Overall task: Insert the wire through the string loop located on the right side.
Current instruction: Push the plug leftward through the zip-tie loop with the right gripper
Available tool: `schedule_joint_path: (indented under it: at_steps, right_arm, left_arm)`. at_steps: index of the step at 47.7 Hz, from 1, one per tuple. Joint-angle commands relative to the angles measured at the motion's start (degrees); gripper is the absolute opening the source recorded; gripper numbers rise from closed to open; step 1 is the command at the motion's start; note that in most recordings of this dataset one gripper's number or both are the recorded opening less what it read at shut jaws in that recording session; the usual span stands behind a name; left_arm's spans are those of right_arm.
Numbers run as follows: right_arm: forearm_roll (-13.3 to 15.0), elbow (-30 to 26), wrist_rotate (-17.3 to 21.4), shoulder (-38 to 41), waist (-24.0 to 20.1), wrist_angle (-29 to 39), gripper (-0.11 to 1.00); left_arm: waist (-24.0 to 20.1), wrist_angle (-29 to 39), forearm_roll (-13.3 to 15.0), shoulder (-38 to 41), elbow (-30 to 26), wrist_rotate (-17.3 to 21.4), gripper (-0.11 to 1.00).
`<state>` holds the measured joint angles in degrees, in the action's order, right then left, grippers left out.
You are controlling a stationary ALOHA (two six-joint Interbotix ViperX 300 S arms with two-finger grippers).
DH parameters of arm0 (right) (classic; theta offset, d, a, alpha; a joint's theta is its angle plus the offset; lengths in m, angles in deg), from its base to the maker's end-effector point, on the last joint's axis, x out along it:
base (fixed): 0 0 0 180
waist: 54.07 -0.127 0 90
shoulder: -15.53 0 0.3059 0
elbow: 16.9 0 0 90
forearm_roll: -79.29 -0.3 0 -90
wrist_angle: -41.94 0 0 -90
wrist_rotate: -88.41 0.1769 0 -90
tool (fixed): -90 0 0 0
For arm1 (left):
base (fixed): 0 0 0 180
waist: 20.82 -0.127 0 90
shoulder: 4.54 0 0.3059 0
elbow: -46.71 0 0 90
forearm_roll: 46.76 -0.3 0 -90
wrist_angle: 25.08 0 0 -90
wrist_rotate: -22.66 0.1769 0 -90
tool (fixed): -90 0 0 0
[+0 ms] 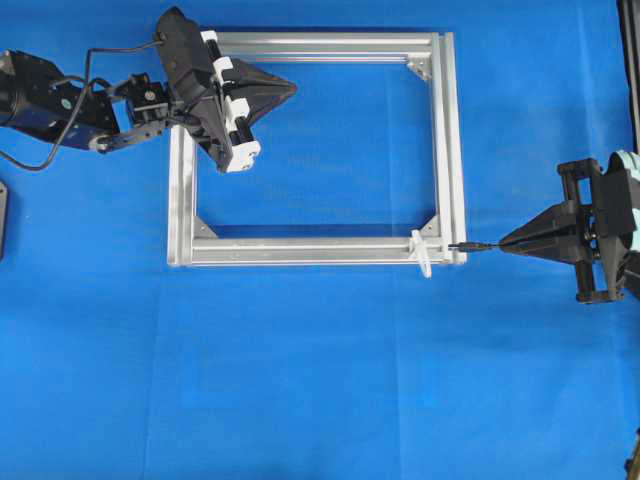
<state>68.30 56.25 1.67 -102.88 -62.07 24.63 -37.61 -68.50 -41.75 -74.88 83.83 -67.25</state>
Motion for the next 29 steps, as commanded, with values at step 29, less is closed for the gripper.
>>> schedule_joint_path:
  at_steps: [29]
  right_arm:
    - [0.2,-4.6,-0.1,12.7,0.1,-10.3,-0.04]
  left_arm:
    - [-0.2,-0.6,-0.1,-1.8,-1.4,0.2,0.0]
